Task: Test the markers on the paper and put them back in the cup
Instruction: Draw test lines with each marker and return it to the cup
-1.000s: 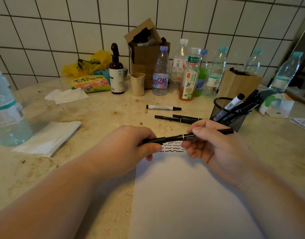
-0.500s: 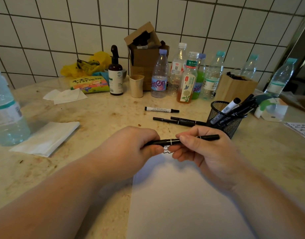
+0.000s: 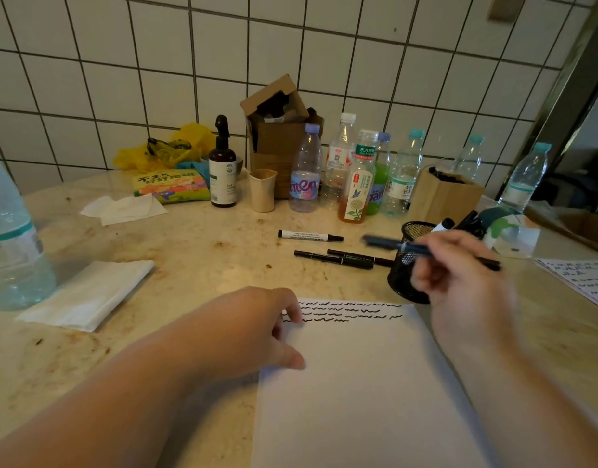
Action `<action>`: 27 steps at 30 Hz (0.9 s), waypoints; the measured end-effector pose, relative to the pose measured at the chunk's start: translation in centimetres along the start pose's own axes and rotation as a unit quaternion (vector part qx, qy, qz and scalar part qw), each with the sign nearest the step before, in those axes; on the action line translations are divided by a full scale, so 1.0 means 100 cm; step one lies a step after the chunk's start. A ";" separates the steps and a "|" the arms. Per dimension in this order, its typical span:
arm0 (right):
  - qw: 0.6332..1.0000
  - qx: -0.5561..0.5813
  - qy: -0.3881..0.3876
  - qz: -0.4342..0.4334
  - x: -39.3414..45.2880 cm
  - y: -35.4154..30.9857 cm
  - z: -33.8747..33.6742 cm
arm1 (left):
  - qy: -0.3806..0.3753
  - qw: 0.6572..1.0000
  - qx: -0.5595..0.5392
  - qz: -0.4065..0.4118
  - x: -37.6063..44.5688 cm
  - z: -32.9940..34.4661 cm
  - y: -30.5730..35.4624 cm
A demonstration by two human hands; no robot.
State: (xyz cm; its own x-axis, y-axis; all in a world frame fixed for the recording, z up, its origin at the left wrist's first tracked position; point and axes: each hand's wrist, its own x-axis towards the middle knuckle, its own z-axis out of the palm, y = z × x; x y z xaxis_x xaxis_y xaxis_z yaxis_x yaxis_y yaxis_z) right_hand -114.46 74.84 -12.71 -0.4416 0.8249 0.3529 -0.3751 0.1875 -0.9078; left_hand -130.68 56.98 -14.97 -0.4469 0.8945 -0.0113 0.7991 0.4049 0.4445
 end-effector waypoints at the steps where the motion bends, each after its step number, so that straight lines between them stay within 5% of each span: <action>1: 0.999 0.007 0.046 0.000 0.005 -0.003 -0.002 | 0.002 1.000 -0.001 0.000 0.000 0.000 0.000; 5: 0.981 -0.074 0.177 -0.004 0.017 -0.004 -0.005 | 0.004 1.000 0.008 -0.001 0.001 0.000 -0.003; 9: 0.963 -0.226 0.149 -0.009 0.023 -0.001 -0.006 | 0.003 1.000 0.006 0.001 0.001 0.001 -0.002; 16: 0.967 -0.179 0.180 -0.010 0.029 -0.010 -0.012 | 0.006 1.000 0.006 0.005 0.001 0.002 -0.003; 19: 0.948 -0.285 0.137 -0.044 0.022 -0.018 -0.009 | 0.005 1.000 0.001 0.007 0.001 0.002 -0.004; 24: 0.831 -0.535 -0.152 0.008 0.021 -0.007 0.020 | 0.000 1.000 0.006 0.009 0.001 0.001 -0.002; 27: 0.717 -0.661 -0.221 0.003 0.037 0.018 0.039 | -0.004 1.000 0.005 0.017 0.000 0.000 -0.001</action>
State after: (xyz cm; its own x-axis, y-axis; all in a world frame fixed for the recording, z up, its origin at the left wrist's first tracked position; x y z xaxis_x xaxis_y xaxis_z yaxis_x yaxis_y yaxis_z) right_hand -119.95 76.10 -12.19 -0.7651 0.6325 0.1204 0.5989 0.7678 -0.2276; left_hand -130.76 56.95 -15.01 -0.4169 0.9090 -0.0035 0.8178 0.3767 0.4351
